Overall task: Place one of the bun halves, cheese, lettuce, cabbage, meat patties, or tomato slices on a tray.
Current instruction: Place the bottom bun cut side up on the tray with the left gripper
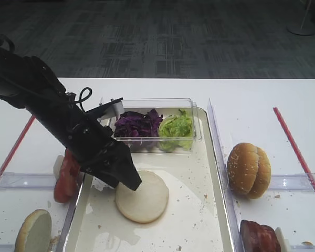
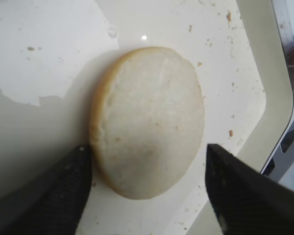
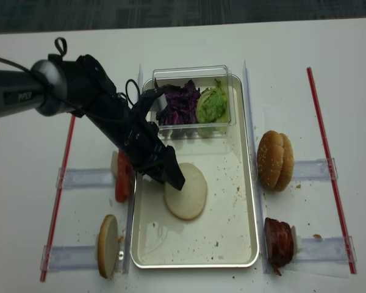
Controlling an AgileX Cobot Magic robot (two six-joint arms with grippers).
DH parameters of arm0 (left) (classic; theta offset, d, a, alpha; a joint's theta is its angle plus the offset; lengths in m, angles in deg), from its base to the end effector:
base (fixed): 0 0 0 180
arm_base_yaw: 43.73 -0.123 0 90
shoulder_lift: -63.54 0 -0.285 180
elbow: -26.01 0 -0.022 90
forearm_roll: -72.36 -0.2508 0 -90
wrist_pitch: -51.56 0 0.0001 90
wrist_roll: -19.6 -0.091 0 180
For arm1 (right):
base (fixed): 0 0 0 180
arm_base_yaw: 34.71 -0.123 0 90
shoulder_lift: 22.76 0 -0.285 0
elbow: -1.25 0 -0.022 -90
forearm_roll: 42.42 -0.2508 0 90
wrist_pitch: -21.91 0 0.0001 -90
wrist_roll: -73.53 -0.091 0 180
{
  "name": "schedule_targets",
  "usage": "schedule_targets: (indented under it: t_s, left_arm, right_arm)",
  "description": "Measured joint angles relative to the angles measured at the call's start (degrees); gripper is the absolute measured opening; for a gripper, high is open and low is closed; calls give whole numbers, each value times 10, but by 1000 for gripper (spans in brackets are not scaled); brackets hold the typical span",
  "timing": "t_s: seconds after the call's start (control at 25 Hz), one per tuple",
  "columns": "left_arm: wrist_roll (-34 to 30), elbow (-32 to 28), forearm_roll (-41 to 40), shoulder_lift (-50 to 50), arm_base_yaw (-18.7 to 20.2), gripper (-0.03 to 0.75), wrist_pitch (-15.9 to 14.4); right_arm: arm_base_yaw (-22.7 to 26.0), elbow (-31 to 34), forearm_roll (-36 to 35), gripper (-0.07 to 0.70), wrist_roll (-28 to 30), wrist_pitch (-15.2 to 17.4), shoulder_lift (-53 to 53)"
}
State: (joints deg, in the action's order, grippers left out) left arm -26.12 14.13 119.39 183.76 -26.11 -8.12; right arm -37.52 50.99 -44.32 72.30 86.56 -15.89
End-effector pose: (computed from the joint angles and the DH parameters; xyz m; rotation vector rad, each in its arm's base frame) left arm 0.3089 -0.1585 0.1470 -0.8670 -2.8042 1.0442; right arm -0.0081 0.0023 0.2662 -0.0320 2.1167 0.0822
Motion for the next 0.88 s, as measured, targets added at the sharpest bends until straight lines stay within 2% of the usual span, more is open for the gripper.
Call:
schedule_targets:
  t_s: [0.12,0.32,0.72,0.88]
  left_arm:
    - [-1,0,0,0,0,496,0]
    - [-2,1,1,0,0,508,-4]
    - [20,52,1,0,0,512,-68]
    - [39,70,-4,0,1,513,-78]
  right_arm:
    - [0,0,0,445,0,0,0]
    - [0,0,0,445,0,0,0]
    - [0,0,0,445,-1,0,0]
    - [0,0,0,445,-1,0,0]
